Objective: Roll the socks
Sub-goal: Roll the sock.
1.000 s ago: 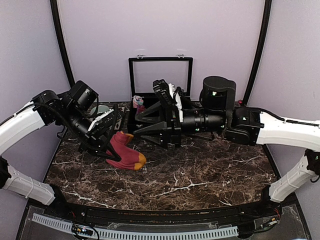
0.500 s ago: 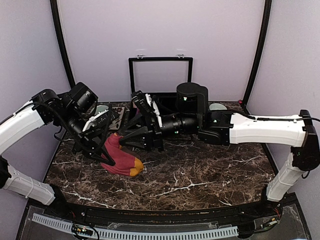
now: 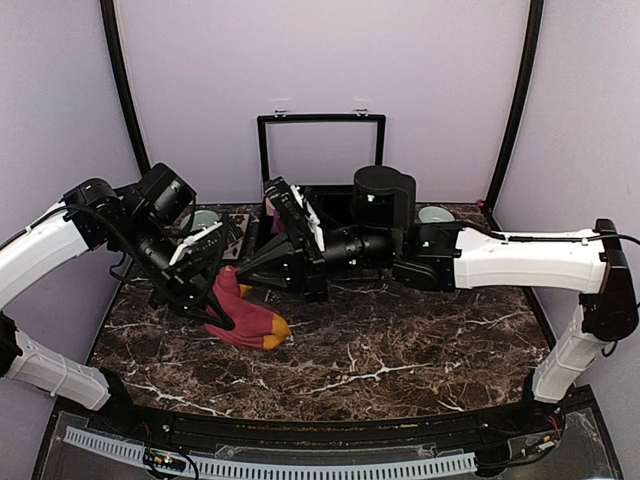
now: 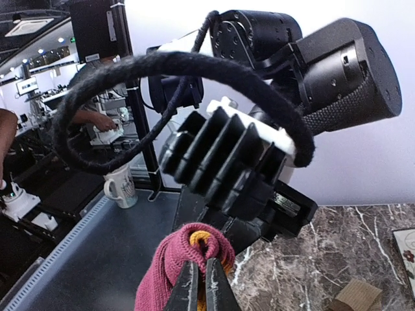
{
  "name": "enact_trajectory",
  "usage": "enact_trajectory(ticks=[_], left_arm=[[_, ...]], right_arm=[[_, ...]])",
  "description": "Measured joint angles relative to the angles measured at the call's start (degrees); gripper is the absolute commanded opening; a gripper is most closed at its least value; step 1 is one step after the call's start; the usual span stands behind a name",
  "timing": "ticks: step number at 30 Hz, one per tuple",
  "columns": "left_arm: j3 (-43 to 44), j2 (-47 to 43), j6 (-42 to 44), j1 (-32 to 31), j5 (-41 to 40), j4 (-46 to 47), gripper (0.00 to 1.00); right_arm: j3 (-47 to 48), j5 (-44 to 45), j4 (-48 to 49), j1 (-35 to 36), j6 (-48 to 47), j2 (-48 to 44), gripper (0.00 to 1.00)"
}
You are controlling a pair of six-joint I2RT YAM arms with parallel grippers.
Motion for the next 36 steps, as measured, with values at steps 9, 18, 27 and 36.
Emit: enact_trajectory(ticks=[9,18,27,36], left_arm=[[-1.1,-1.1,-2.3,-0.1,-26.7,5.9,0.15],[-4.5,-1.3,-1.5,0.0,-44.7,11.4,0.21],[-7.4,-3.8,2.1,-0.3,-55.9,18.1,0.0],[-5.4,-4.5,-2.8,-0.4,-42.1,18.4,0.0]], right_arm=[[-6.7,19.8,4.2,1.2,7.6,0.1,0.0],[-4.9,42.3,8.7,4.7,19.3,6.8,0.0],[-0.3,52.0,9.8,5.9,25.1,10.8,0.26],[-14.5,45.9,14.3,6.3,14.3,0.6,0.59]])
